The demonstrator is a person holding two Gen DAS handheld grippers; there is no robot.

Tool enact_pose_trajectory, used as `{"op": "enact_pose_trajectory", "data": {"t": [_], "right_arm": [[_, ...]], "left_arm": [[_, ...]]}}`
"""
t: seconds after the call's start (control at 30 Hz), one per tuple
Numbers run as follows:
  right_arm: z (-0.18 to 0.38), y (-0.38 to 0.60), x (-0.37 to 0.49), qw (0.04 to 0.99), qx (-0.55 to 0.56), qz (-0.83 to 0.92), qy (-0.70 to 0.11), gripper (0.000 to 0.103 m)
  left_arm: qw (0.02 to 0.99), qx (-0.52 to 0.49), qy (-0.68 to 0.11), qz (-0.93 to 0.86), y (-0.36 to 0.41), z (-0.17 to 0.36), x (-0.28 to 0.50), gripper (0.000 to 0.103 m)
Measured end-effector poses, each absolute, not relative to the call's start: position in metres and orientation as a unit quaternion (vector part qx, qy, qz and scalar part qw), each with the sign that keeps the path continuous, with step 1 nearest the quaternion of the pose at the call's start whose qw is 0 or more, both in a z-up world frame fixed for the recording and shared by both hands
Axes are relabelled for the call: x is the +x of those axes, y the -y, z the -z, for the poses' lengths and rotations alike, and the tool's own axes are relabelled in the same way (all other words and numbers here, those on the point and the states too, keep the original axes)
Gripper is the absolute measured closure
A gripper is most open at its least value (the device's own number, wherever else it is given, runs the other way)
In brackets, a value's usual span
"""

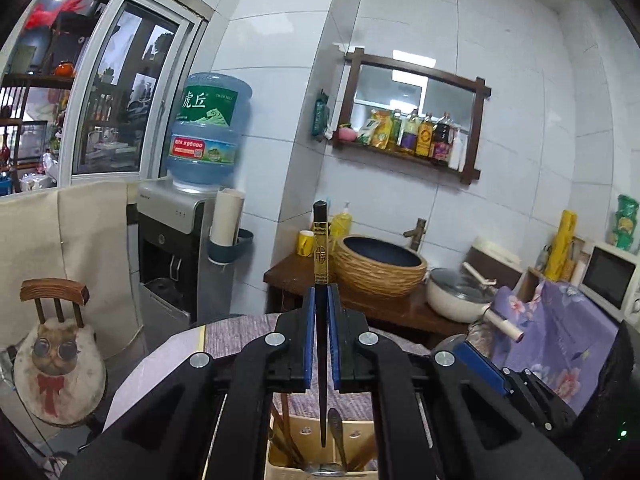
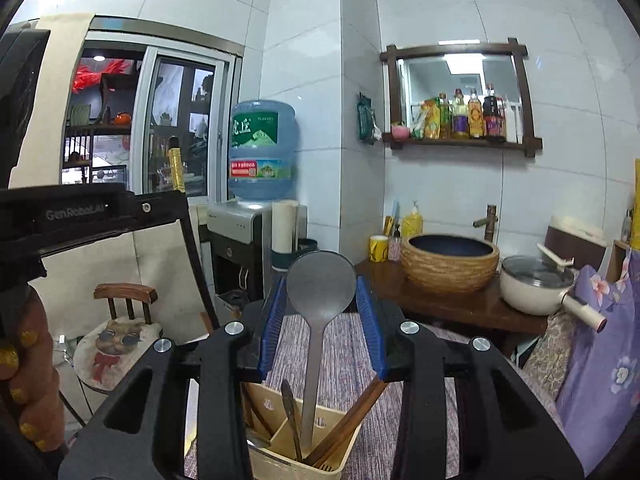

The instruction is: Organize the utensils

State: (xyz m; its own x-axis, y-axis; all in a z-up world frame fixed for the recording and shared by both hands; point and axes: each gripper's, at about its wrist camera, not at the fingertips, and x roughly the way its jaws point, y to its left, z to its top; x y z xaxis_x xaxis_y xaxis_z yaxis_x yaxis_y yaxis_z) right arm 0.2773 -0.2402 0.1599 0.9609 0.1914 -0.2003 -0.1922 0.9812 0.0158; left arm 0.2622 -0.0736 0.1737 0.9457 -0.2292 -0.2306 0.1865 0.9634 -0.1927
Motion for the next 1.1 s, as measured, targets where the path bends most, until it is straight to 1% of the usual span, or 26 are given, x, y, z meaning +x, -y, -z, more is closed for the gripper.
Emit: {"op": "enact_pose_trajectory", "data": {"t": [0.17, 0.33, 0.63, 0.77, 0.8, 0.83, 0.87, 0.9, 0.93, 0.97, 1.0, 1.03, 1.07, 1.1], "right_arm": [[-0.133, 0.241, 0.281, 0.989, 0.006, -0.098, -0.114, 0.066], [-0.110, 0.236, 0.276, 0.988, -0.013, -0.095, -0.122, 0.066], [-0.082, 0.239, 0.275, 0.982, -0.018, -0.099, -0.157, 0.066], [-0.076, 0.238, 0.273, 0.981, -0.023, -0.102, -0.163, 0.065], [-0.075, 0.238, 0.272, 0.981, -0.025, -0.102, -0.162, 0.064], [-0.074, 0.238, 0.270, 0.982, -0.027, -0.101, -0.159, 0.058], [-0.074, 0.239, 0.266, 0.983, -0.027, -0.100, -0.154, 0.050], [-0.074, 0.239, 0.263, 0.983, -0.027, -0.099, -0.151, 0.046], [-0.075, 0.241, 0.259, 0.983, -0.026, -0.100, -0.149, 0.043], [-0.077, 0.243, 0.254, 0.984, -0.024, -0.100, -0.146, 0.041], [-0.078, 0.245, 0.248, 0.984, -0.024, -0.101, -0.142, 0.039], [-0.080, 0.246, 0.242, 0.985, -0.024, -0.101, -0.138, 0.033], [-0.081, 0.248, 0.234, 0.986, -0.025, -0.099, -0.135, 0.027], [-0.081, 0.250, 0.226, 0.986, -0.024, -0.097, -0.133, 0.026]], "left_arm": [[0.982, -0.067, -0.145, 0.100, 0.082, -0.142, 0.267, 0.096], [0.981, -0.046, -0.157, 0.104, 0.089, -0.124, 0.263, 0.096], [0.974, -0.033, -0.195, 0.113, 0.091, -0.101, 0.268, 0.096], [0.974, -0.035, -0.189, 0.118, 0.087, -0.099, 0.263, 0.095], [0.975, -0.034, -0.185, 0.118, 0.087, -0.100, 0.260, 0.091], [0.976, -0.032, -0.180, 0.118, 0.085, -0.101, 0.256, 0.087], [0.977, -0.032, -0.176, 0.119, 0.083, -0.102, 0.252, 0.075], [0.978, -0.032, -0.168, 0.118, 0.080, -0.104, 0.246, 0.061], [0.980, -0.033, -0.158, 0.115, 0.077, -0.105, 0.239, 0.054], [0.983, -0.033, -0.145, 0.111, 0.072, -0.106, 0.230, 0.042], [0.984, -0.031, -0.137, 0.109, 0.069, -0.106, 0.223, 0.034], [0.986, -0.026, -0.130, 0.106, 0.066, -0.106, 0.216, 0.031], [0.987, -0.021, -0.125, 0.102, 0.062, -0.105, 0.208, 0.026], [0.987, -0.019, -0.123, 0.100, 0.060, -0.105, 0.203, 0.020]]}}
